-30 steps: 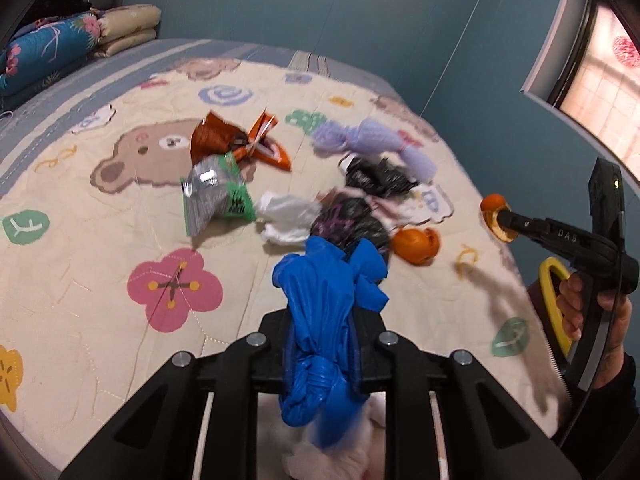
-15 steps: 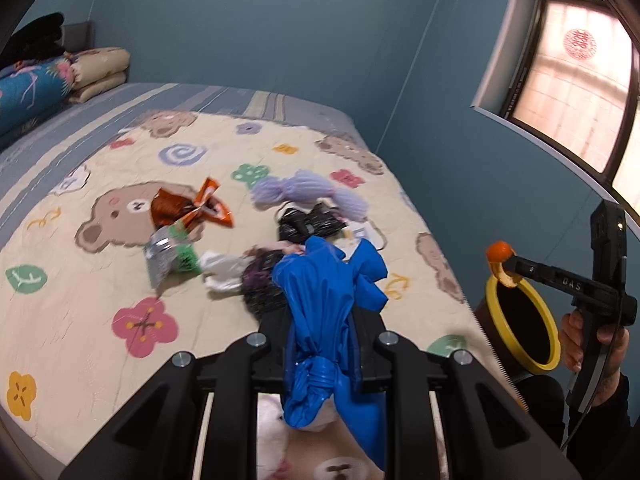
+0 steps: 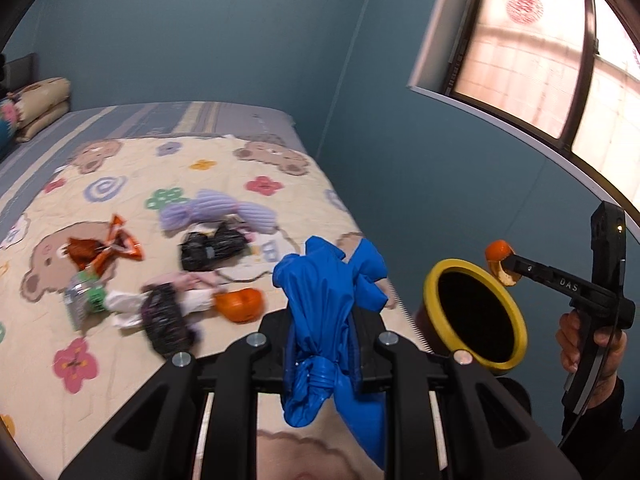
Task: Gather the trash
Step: 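Carry the blue glove and orange peel over the yellow-rimmed bin with both tools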
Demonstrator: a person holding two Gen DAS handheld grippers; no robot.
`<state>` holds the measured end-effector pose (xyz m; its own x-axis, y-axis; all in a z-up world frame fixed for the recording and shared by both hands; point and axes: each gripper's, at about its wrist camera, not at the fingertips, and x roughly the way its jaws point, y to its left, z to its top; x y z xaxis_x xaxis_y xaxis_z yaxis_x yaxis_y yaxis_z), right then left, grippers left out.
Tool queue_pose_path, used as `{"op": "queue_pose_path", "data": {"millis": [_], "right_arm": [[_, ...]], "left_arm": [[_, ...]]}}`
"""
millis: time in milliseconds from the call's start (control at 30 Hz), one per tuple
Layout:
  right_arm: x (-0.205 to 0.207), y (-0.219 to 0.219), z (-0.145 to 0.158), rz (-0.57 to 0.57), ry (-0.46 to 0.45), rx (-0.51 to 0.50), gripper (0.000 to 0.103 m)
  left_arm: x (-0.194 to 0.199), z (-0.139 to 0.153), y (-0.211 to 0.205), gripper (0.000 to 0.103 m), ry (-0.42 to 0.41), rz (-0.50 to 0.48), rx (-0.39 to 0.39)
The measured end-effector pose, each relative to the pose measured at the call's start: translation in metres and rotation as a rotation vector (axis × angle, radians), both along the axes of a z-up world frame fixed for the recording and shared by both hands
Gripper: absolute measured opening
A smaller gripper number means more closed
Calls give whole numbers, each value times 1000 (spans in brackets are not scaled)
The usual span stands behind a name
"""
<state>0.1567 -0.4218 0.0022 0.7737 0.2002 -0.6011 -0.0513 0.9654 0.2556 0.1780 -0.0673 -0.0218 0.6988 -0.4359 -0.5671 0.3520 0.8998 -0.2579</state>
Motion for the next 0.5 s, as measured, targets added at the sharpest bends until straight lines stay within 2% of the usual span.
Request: {"op": "queue_pose_path", "data": {"millis": [300,500], "right_arm": [[-20,-46,13,-110,-45,-19,7],[-26,-78,15,-170,-28,9,7]], "left_arm": [[15,12,-72,19,-17,-125,25],[28,4,-125,19,10,-211,29]]}}
